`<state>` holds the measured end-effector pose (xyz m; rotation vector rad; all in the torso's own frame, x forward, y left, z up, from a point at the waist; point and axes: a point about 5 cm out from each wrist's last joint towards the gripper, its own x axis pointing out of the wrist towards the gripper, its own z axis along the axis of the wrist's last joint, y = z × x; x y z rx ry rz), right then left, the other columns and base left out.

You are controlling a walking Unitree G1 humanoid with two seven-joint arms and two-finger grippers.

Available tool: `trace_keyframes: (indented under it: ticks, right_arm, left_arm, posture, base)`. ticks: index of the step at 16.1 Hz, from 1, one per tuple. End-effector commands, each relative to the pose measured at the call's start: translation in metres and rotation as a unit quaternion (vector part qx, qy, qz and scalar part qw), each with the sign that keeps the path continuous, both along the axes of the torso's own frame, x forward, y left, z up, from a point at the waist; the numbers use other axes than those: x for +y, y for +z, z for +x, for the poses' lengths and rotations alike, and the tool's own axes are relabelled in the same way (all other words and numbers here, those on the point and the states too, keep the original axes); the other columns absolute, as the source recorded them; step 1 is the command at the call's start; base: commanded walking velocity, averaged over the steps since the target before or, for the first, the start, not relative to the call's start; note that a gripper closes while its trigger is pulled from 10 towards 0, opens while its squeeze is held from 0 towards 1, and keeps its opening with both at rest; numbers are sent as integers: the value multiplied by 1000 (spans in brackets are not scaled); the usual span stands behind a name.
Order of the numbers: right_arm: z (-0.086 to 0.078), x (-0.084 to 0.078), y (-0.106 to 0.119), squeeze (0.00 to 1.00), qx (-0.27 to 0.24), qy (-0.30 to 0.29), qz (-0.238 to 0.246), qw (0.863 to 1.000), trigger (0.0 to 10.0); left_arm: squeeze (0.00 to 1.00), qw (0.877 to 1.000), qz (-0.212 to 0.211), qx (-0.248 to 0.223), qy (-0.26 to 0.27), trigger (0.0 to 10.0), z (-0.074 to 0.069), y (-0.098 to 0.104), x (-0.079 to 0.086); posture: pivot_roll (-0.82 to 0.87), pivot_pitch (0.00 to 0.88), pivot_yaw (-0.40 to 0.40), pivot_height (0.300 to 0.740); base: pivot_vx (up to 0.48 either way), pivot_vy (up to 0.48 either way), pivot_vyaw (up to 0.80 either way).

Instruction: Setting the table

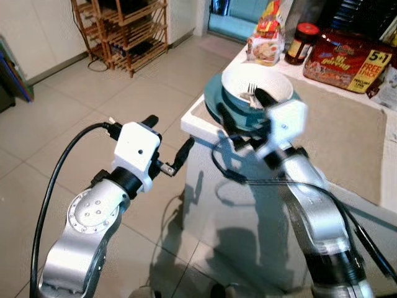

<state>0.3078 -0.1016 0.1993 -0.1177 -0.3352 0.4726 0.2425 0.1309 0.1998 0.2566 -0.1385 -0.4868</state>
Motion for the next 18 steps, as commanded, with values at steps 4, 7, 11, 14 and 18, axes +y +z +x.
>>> trace_keyframes:
  ticks: [4, 7, 11, 14, 18]
  right_arm:
    - [21, -9, 1, 0, -5, -29, -28, 999, 10000]
    - [32, -10, 5, 0, -1, -39, -33, 999, 10000]
    - [47, -10, 7, 0, 3, -43, -36, 998, 10000]
    - [56, -13, 9, 0, 21, -55, -42, 997, 10000]
    - [62, -10, 3, 0, 42, -28, -63, 997, 3922]
  left_arm:
    - [0, 998, -3, 18, -52, 10000, -10, -4, -11]
    - [0, 993, -15, 43, -109, 10000, -23, -7, -19]
    - [0, 992, -11, 45, -115, 10000, -24, -8, -20]
    - [0, 991, -12, 50, -124, 10000, -25, -8, -21]
    - [0, 990, -13, 51, -131, 10000, -24, -8, -22]
  posture:
    - [47, 56, -81, 740]
    - [47, 48, -81, 740]
    - [52, 41, -79, 740]
    - [52, 41, -79, 740]
    - [53, 34, -77, 740]
  base:
    - [0, 0, 0]
    - [0, 0, 0]
    - [0, 0, 0]
    - [0, 0, 0]
    - [0, 0, 0]
